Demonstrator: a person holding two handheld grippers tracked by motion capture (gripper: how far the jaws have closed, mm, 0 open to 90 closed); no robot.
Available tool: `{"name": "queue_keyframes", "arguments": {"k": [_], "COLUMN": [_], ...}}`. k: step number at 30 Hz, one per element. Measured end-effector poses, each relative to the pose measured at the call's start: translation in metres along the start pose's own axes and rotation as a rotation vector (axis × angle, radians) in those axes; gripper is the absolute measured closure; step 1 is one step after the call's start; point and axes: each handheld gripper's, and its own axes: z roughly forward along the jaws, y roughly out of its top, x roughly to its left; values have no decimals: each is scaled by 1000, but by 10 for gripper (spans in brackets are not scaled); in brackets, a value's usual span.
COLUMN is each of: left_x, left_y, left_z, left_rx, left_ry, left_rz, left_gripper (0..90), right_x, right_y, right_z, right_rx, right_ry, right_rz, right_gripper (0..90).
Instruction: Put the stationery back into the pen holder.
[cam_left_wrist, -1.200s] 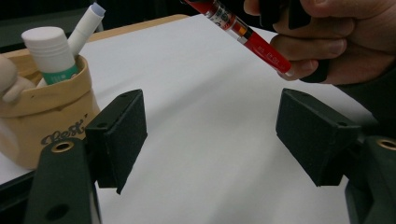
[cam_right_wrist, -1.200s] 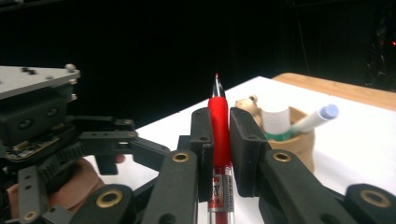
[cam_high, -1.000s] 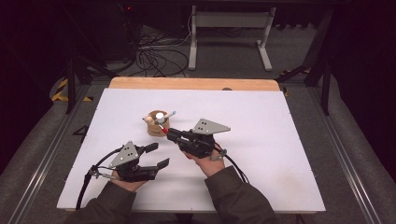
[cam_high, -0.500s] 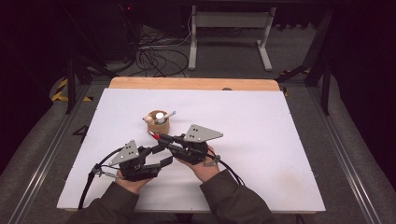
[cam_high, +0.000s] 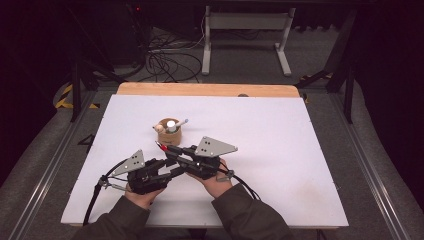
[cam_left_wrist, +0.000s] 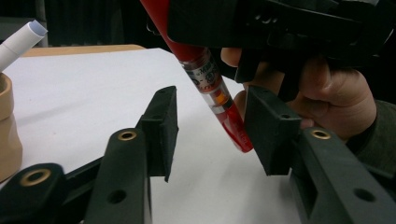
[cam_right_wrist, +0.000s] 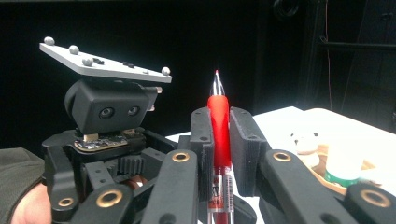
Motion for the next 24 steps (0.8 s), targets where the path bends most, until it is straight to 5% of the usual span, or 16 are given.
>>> {"name": "queue_keyframes", "arguments": {"k": [11,18,24], "left_x": [-1,4,4], "left_y": [0,0,1], "left_z": [0,-4,-4], "left_rx": [-4,-9,14], "left_ry": [-22,-12,12], "left_rz": [-21,-91,-75], "left_gripper": [712,784,792], "right_x": [9,16,20], "right_y": [0,1,1], "right_z": [1,0,0], "right_rx": [-18,-31,-26], "right_ry": [-22,-49,-69], "right_rz": [-87,-193,-256], "right_gripper": [808,807,805]}}
